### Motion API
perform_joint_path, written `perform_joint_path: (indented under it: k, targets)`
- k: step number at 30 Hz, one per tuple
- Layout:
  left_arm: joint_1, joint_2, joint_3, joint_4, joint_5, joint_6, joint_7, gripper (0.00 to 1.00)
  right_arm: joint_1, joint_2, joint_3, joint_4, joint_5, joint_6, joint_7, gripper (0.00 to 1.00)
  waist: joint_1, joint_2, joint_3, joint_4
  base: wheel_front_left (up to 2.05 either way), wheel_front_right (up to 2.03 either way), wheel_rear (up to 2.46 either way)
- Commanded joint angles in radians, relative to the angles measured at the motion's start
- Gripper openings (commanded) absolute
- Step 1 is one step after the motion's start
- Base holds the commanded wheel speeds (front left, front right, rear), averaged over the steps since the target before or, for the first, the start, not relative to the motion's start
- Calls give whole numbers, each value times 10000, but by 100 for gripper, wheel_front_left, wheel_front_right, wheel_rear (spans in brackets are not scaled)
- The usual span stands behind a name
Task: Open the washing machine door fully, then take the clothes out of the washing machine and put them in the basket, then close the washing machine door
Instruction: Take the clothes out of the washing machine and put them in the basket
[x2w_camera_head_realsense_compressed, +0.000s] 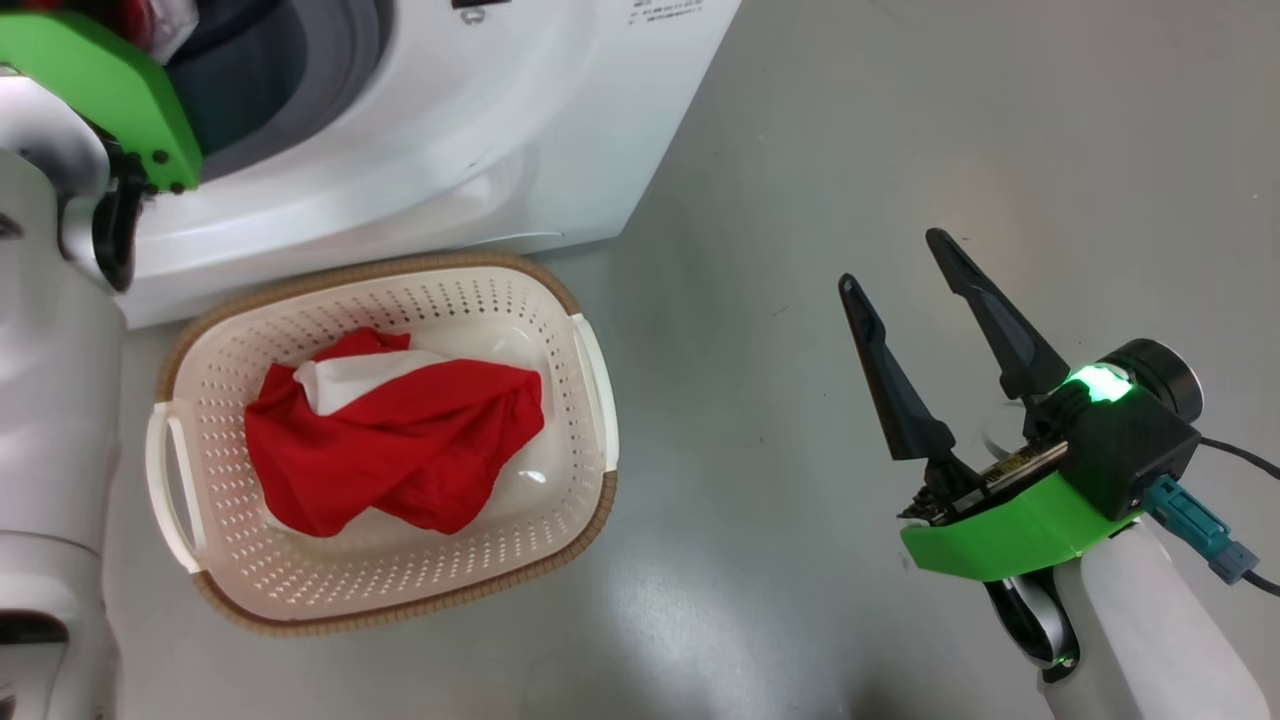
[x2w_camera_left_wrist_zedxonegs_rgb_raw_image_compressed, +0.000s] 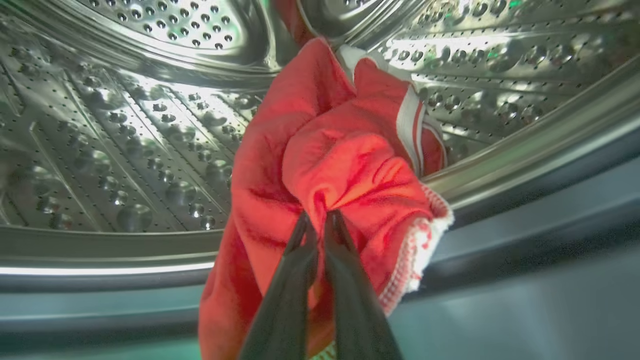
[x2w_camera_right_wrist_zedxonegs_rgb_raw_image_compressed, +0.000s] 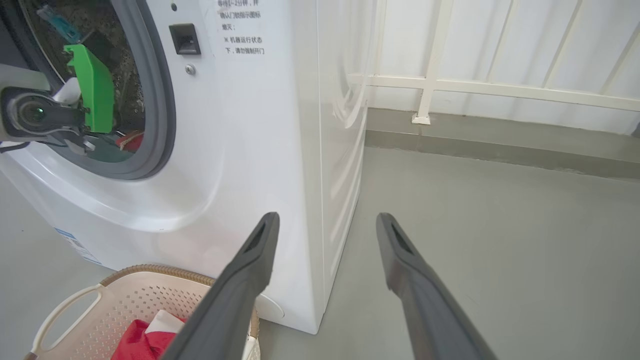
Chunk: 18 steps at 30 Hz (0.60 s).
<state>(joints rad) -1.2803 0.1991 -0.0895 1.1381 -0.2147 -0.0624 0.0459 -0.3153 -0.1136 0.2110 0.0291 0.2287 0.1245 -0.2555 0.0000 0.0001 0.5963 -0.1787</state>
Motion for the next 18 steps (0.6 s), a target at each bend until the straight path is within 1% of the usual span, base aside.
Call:
perform_joint_path:
  k: [1, 6, 11, 15, 18]
  targets:
    - [57, 437, 126, -315, -104, -33, -401, 0, -15, 27, 223, -181, 62, 62, -63, 100, 0, -1, -134, 49, 0, 0, 0]
    - [498, 334, 220, -548, -306, -102, -1575, 0, 33, 34, 281, -85, 104, 62, -63, 100, 0, -1, -372, 171, 0, 0, 0]
    - [1084, 274, 230, -816, -486, -300, -2561, 0, 90, 26, 243, -57, 96, 62, -63, 100, 0, -1, -646, 321, 0, 0, 0]
    - [1611, 290, 325, -1324, -616, -376, -2972, 0, 79, 22, 280, -51, 93, 62, -63, 100, 0, -1, -852, 411, 0, 0, 0]
    - [2099, 288, 413, -1989, -609, -325, -3059, 0, 77, 40, 295, -32, 99, 62, -63, 100, 0, -1, -1019, 469, 0, 0, 0]
